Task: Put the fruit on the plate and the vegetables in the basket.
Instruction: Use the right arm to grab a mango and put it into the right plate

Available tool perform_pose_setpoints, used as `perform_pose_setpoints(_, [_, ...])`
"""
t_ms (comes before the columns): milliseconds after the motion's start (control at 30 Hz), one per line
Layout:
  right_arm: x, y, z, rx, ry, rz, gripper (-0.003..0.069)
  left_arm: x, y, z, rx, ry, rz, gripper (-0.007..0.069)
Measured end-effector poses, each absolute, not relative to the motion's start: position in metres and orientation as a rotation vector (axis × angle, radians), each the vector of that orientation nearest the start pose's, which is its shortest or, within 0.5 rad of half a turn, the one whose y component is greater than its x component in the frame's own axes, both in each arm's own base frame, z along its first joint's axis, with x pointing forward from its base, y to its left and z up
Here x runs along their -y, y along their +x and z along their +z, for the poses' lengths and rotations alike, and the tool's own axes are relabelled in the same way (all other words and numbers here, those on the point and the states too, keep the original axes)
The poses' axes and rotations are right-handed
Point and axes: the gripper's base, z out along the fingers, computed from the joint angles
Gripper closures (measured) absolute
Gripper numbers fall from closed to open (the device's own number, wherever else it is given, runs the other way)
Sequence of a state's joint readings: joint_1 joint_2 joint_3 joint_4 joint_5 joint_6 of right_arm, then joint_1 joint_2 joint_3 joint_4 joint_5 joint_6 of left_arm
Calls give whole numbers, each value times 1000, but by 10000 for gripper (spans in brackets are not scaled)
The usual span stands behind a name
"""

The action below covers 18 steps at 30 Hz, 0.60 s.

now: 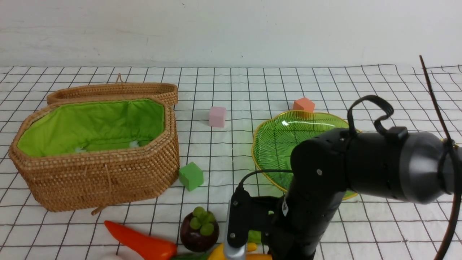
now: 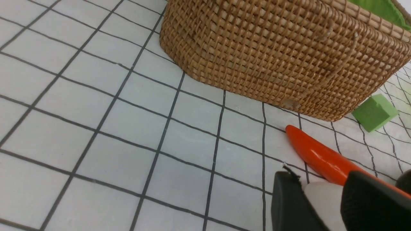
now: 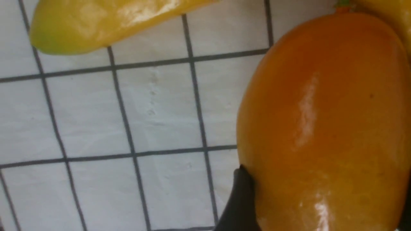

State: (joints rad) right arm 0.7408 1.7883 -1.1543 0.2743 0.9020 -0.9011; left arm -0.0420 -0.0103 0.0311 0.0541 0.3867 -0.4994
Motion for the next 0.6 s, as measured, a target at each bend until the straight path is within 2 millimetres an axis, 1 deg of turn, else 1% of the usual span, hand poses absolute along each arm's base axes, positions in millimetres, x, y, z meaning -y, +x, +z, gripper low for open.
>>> perform_pose_setpoints(100, [-241,232,194,-2206,-2058,359,89,0,52,169,-1861,-399,-315,386])
perform_pose_setpoints(167, [-240,229,206,-2197,-2094,384,89,0,52,169,-1861,-399,-315,386])
perform_pose_setpoints(233, [-238,227,219,-2193,-2095,397,89,0,52,169,-1861,-399,-315,386])
perform_pose_setpoints(300, [-234,230,234,-2206,-2058,406,89,0,52,169,-1861,-399,-315,386])
perform_pose_setpoints(367, [-226,239,251,-2224,-1975,409,89,0,52,169,-1861,-399,-315,386])
perform_pose_setpoints(433, [-213,257,269,-2259,-1838,396,89,0,52,169,-1861,-399,-315,386])
perform_pose_setpoints(467, [-212,259,270,-2265,-1821,394,89,0,52,169,-1861,-399,-315,386])
perform_pose_setpoints(500, [-197,280,282,-2325,-1626,375,89,0,52,169,-1861,-399,-315,386])
perform_pose_setpoints(533, [-190,292,287,-2347,-1522,363,89,0,52,169,-1861,-399,-315,386])
perform_pose_setpoints(600, [-171,322,290,-2401,-1270,334,89,0,52,169,-1861,-399,-315,386])
